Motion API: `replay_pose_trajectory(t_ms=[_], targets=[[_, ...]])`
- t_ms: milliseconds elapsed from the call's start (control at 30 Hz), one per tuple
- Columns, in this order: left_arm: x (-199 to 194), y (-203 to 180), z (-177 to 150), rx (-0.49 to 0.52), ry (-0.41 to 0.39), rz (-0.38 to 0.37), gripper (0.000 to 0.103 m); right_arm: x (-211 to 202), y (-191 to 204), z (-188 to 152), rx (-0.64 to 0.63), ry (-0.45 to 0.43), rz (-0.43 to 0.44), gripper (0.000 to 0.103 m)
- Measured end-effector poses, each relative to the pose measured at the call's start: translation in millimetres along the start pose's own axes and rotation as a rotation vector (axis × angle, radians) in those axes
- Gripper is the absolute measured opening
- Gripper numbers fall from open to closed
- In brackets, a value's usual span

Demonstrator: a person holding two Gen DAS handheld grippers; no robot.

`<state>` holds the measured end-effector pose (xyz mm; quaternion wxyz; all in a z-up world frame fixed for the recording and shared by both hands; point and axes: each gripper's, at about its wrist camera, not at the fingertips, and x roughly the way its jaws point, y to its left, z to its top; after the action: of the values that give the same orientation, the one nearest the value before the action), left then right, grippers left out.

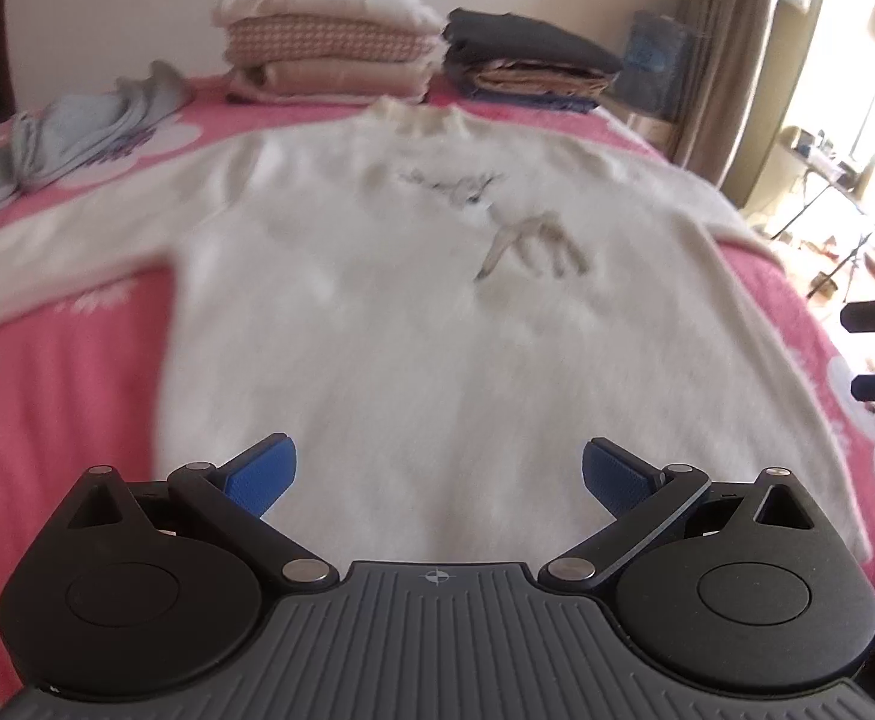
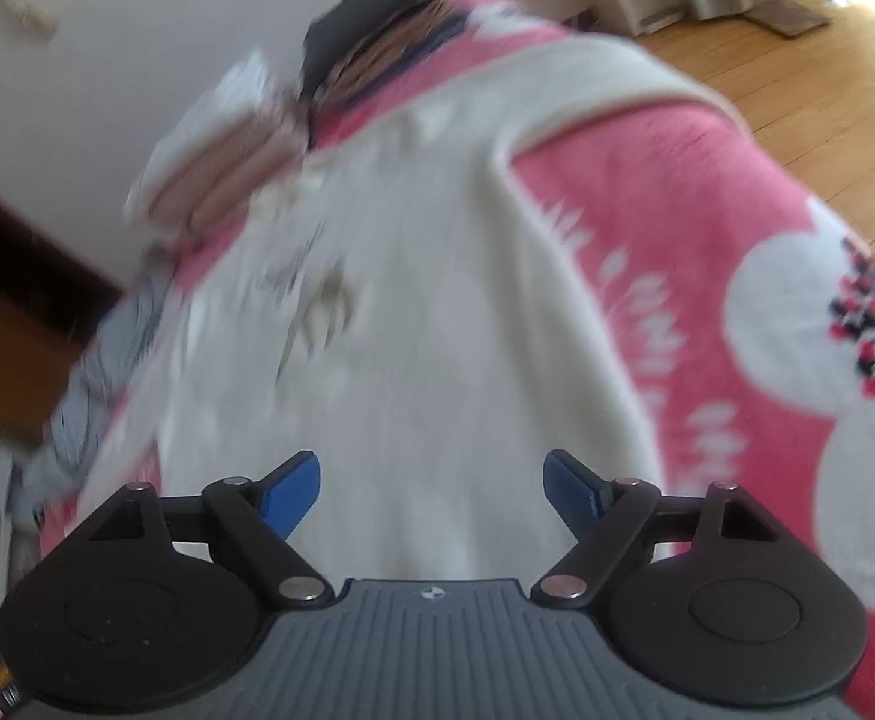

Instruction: Fold clothes

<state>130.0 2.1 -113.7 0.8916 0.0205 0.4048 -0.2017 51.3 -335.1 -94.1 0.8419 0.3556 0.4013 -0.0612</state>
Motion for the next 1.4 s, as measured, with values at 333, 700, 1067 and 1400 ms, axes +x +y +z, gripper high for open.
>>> replay_pose_trajectory(t_ms=[333,700,1067,1400], targets=[[56,-20,44,0.032,0.0,0.013,0.103,-2,-106,88,0.317,-0.267,-0.066,0.087],[92,-30,55,0.076,0.003,0.012,0.102,96,-242,161,0.812,-0.192,0.009,0.088],[114,-33,55,0.141,-0.037,0.038,0.077,128,-267,185,0.963,-0.237,0.091,0.031],[119,-33,51,0.132,-0.069,0.05,0.071,75,-209,210,0.632,-0.558,0.049,0.012]])
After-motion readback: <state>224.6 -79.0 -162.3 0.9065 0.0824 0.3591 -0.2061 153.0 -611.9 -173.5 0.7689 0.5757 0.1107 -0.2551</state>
